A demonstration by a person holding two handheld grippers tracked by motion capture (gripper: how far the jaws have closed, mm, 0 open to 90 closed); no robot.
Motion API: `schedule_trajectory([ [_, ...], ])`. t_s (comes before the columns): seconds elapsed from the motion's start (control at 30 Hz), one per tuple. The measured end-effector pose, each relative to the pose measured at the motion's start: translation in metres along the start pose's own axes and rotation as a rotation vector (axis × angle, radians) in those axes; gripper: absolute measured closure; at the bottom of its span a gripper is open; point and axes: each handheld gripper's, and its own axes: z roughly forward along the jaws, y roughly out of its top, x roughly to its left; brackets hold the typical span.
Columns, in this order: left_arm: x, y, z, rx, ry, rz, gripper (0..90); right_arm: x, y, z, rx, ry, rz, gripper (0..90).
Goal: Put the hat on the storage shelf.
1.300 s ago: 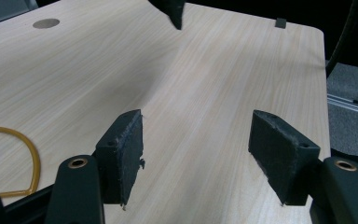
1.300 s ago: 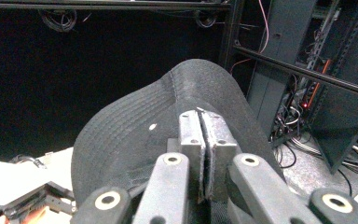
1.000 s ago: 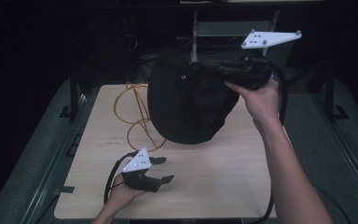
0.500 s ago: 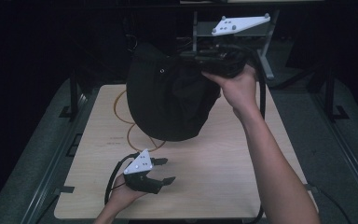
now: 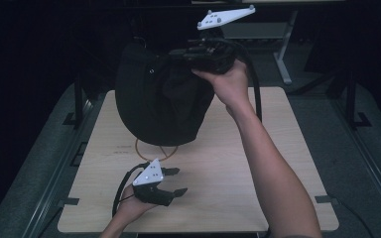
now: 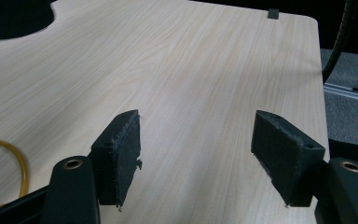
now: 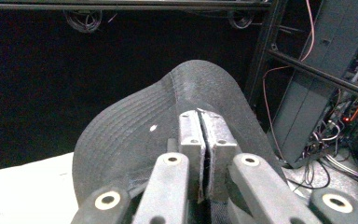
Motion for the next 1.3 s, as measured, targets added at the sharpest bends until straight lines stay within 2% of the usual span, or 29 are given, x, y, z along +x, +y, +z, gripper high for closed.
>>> schedule_trajectory([
  [0.3, -0.001, 0.001, 0.002, 0.000, -0.008, 0.003, 32.3, 0.001, 0.011, 0.029, 0.022, 0.023, -0.014, 87.2],
  [0.63, -0.002, 0.001, 0.003, 0.003, -0.019, 0.013, 32.3, 0.000, 0.017, 0.057, 0.048, 0.040, -0.005, 87.2],
  [0.67, -0.002, 0.001, 0.003, 0.002, -0.018, 0.010, 32.3, -0.002, 0.019, 0.064, 0.067, 0.040, 0.003, 87.2],
  [0.8, -0.001, 0.001, 0.003, -0.005, -0.014, 0.010, 32.3, -0.004, 0.023, 0.074, 0.083, 0.044, 0.002, 87.2],
  [0.9, 0.000, 0.000, 0.003, 0.007, -0.017, 0.016, 32.3, -0.006, 0.028, 0.090, 0.093, 0.049, 0.008, 87.2],
  [0.93, 0.000, 0.000, 0.004, 0.011, -0.020, 0.016, 32.3, -0.006, 0.028, 0.090, 0.093, 0.049, 0.008, 87.2],
  [0.97, 0.001, 0.000, 0.003, 0.010, -0.016, 0.022, 32.3, -0.006, 0.029, 0.099, 0.107, 0.052, 0.011, 87.1],
  [1.0, 0.001, 0.000, 0.003, 0.010, -0.016, 0.022, 32.4, -0.006, 0.029, 0.099, 0.107, 0.052, 0.011, 87.1],
  [1.03, 0.002, 0.000, 0.003, 0.002, -0.015, 0.014, 32.3, -0.006, 0.029, 0.109, 0.127, 0.052, 0.006, 87.1],
  [1.1, 0.002, 0.000, 0.002, 0.001, -0.015, 0.013, 32.3, -0.007, 0.029, 0.112, 0.137, 0.056, 0.008, 87.1],
  [1.13, 0.003, 0.000, 0.001, 0.000, -0.013, 0.017, 32.3, -0.008, 0.028, 0.121, 0.152, 0.056, 0.014, 87.1],
  [1.3, 0.003, 0.000, 0.001, -0.003, -0.012, 0.021, 32.3, -0.011, 0.027, 0.135, 0.173, 0.058, 0.024, 87.0],
])
